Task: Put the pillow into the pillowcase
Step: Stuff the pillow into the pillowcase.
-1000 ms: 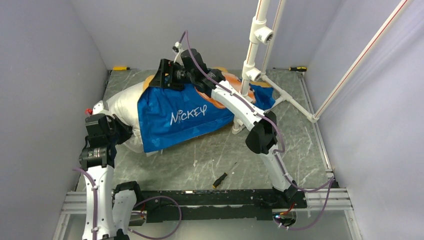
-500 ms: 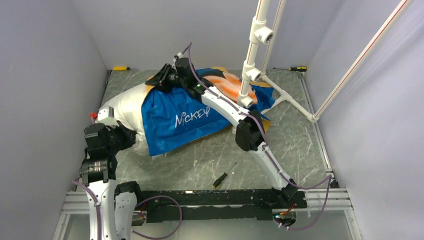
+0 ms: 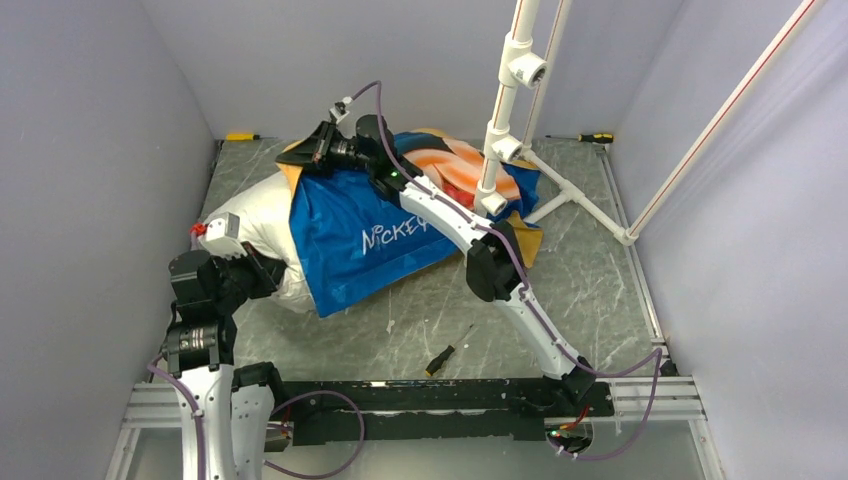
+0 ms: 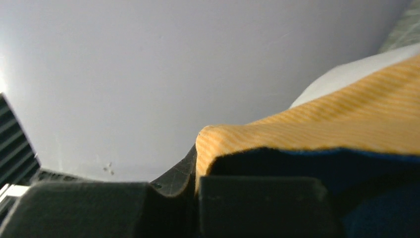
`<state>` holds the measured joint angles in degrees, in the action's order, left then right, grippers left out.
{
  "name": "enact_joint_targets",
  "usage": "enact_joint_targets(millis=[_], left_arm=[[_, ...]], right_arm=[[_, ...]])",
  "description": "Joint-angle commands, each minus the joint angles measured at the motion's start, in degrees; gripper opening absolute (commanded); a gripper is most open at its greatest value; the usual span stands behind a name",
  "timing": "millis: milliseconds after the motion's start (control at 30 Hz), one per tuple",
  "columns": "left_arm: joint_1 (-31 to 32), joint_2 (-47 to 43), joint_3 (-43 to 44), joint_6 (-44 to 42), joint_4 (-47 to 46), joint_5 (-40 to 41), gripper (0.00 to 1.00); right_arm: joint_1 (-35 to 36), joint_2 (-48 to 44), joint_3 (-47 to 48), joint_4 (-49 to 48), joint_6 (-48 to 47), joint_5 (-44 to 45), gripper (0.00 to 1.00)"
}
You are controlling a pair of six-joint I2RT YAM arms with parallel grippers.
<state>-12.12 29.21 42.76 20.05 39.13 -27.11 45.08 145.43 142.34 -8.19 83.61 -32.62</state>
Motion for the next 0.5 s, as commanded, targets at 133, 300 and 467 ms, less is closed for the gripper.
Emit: enact_joint_targets(millis=[133,300,467], left_arm=[[1.03,3.14,-1.34,4.36,-25.51,-5.18,0.0],[2.96,11.38,-0.01,2.89,-31.56,-7.73,0.0],[4.12,15.93,12.61,-2.42,-2.5,17.27,0.67]], right_arm=[[11.51,-0.23,8.06,-20.11,6.84,-19.95,0.0],[12.68,-4.36,0.95,-24.32,3.6,-24.82,0.0],[9.23,-10.37,-14.68,-19.61,-3.48,-21.63,0.0]])
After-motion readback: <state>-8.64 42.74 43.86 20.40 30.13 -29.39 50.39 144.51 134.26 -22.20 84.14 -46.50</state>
